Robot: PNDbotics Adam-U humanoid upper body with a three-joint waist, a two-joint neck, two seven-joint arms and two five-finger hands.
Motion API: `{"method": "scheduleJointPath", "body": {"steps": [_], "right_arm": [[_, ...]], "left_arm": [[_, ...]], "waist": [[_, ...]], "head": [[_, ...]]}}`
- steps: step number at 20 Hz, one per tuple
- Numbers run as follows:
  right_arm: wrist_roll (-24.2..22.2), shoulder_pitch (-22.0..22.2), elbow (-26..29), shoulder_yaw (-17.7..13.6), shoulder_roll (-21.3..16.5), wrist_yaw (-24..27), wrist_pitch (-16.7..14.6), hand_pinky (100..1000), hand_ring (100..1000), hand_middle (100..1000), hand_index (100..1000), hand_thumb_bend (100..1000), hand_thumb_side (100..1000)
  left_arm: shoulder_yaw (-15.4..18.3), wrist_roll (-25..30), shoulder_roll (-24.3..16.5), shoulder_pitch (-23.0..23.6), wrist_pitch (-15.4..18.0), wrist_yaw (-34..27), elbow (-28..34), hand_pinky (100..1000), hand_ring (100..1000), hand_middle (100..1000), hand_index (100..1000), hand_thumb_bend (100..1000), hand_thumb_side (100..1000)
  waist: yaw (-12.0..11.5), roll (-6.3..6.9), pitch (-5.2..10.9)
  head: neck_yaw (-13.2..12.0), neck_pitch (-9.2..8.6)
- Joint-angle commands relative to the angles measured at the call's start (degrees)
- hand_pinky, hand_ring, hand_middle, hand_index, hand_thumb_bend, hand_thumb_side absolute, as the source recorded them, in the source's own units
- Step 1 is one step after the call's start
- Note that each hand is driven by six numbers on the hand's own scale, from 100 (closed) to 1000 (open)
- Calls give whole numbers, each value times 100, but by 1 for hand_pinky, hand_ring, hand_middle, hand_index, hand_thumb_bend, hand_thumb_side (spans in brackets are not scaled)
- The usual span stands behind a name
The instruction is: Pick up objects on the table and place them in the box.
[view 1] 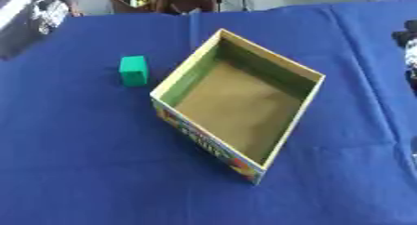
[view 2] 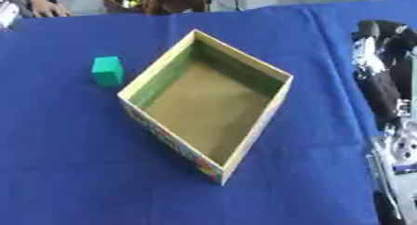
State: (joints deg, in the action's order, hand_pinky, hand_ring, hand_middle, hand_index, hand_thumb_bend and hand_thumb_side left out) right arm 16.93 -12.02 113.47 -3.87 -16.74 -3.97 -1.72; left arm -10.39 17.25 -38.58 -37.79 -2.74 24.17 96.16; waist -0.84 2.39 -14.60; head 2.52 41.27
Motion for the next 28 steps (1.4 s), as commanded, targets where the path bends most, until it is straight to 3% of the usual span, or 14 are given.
{"method": "scheduleJointPath", "body": {"steps": [1,6,9,13,23,28], "right_arm": [[-14,-11,112,-11,-119,35,1,779,690,528,660,100,504],[-67,2,112,24,-131,42,28,780,690,527,656,100,506],[-90,9,112,35,-129,38,42,780,689,526,655,100,505],[-113,1,112,51,-129,34,57,780,688,524,652,100,505],[-201,-1,112,110,-92,39,90,780,683,518,647,100,508],[-235,-7,112,140,-61,32,103,780,682,517,646,100,511]], "left_arm": [[-216,223,-293,-242,263,255,-161,674,818,898,993,128,1000],[-730,605,-248,-615,319,638,-769,725,877,933,1000,244,938],[-939,857,-109,-914,165,890,-1179,745,895,942,1000,364,907],[-1039,1207,109,-1239,195,1240,-1747,770,924,976,1000,541,901],[-790,2119,466,-1921,382,2152,-3230,812,979,1000,1000,684,867],[-498,2679,647,-2221,774,2811,-3740,808,979,1000,1000,674,828]], "waist": [[4,7,123],[48,34,135],[69,50,125],[99,75,101],[139,71,39],[159,39,-22]], "head": [[-33,72],[-53,2],[-51,-32],[-61,-62],[-91,-73],[-119,-120]]}}
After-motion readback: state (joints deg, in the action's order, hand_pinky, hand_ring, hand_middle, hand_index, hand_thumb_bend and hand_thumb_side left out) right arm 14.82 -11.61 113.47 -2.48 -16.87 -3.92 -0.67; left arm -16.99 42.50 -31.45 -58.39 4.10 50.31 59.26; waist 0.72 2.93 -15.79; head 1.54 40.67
